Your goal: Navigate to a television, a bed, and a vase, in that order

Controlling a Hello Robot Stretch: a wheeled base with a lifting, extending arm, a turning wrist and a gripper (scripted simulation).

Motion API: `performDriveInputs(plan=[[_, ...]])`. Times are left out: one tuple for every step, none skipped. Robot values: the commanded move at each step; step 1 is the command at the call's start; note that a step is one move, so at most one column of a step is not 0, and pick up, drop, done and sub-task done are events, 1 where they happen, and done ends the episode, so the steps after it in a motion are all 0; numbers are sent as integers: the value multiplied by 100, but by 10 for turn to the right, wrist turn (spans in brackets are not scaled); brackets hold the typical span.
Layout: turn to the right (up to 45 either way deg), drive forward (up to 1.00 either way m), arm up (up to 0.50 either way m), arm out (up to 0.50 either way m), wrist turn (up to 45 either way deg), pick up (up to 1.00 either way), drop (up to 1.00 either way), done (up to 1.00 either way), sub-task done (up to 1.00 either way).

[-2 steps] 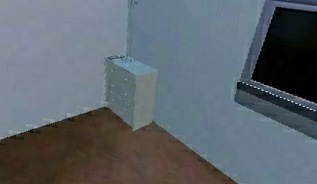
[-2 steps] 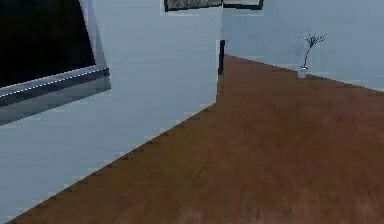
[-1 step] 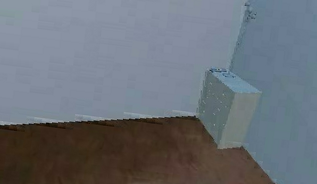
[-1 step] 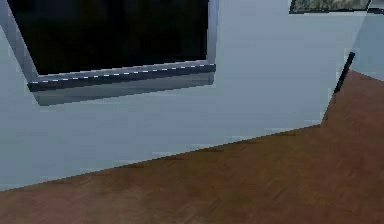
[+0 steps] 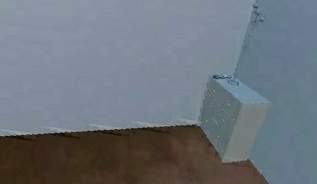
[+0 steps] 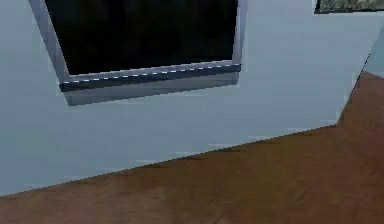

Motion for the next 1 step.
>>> performDriveInputs(plan=[[450,0,0,0,0,0,0,0,0]])
